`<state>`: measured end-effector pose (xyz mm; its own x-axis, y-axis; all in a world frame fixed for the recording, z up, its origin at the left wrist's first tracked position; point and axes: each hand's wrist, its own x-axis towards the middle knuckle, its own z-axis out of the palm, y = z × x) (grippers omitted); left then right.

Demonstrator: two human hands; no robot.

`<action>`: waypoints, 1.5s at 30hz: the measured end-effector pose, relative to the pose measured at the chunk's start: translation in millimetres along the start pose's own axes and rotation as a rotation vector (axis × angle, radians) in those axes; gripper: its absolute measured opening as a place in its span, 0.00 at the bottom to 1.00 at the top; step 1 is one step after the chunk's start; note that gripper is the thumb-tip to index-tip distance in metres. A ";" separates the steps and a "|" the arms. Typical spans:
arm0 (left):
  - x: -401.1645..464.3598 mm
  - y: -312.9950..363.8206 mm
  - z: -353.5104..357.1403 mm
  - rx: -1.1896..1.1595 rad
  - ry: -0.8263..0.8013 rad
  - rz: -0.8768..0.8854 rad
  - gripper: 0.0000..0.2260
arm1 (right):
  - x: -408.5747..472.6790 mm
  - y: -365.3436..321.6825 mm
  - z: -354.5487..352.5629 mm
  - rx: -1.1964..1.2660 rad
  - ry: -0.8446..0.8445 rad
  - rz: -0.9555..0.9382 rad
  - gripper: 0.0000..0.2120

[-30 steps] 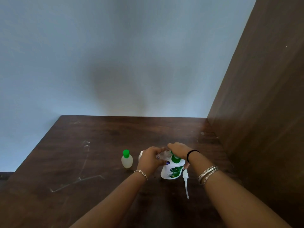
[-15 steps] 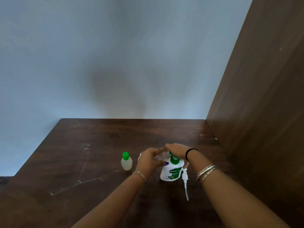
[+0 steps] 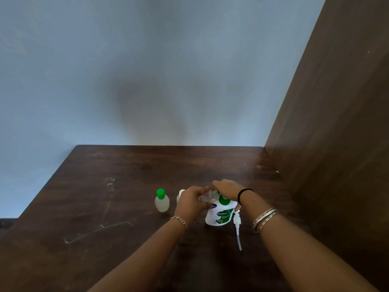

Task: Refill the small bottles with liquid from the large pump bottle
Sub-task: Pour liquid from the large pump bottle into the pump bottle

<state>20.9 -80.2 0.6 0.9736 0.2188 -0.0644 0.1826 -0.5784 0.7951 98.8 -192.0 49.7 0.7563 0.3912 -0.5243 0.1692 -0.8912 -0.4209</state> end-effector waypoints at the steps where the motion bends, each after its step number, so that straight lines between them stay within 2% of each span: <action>1: 0.4 0.4 -1.0 0.001 -0.001 0.004 0.25 | -0.5 -1.2 -1.5 -0.002 -0.019 -0.021 0.19; 6: 3.0 0.6 -3.9 0.034 0.005 0.019 0.25 | -0.4 -4.3 -4.3 0.099 -0.016 0.001 0.10; 10: 4.4 -0.3 -3.2 0.043 0.001 0.006 0.26 | 7.1 1.9 1.0 -0.024 0.047 0.009 0.12; 13: 3.5 -0.8 -2.5 0.047 -0.002 -0.011 0.26 | 12.2 6.4 5.8 -0.007 0.124 0.027 0.10; 17: 2.9 -0.2 -3.7 0.057 -0.010 0.008 0.26 | 16.2 9.3 5.9 -0.058 0.062 0.015 0.10; 21: 4.4 2.1 -6.6 0.067 -0.005 0.028 0.26 | 7.8 0.7 -0.9 -0.004 -0.003 -0.012 0.09; 29: 2.3 0.7 -4.2 0.037 -0.010 -0.003 0.26 | 12.3 7.2 7.2 0.031 0.142 0.030 0.11; 36: 2.1 3.7 -5.6 0.048 -0.020 0.017 0.25 | 7.6 2.0 -1.7 -0.002 -0.032 -0.039 0.11; 42: 1.7 1.9 -3.7 0.045 -0.028 -0.007 0.26 | 13.1 8.6 6.3 0.006 0.057 -0.010 0.13; 45: 0.0 2.6 -3.5 0.048 -0.029 -0.007 0.26 | 9.6 6.8 4.9 -0.018 0.045 0.000 0.13</action>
<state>20.9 -79.0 4.7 0.9756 0.2010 -0.0879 0.1954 -0.6141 0.7646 104.1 -193.2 38.2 0.7843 0.3803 -0.4902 0.1797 -0.8955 -0.4072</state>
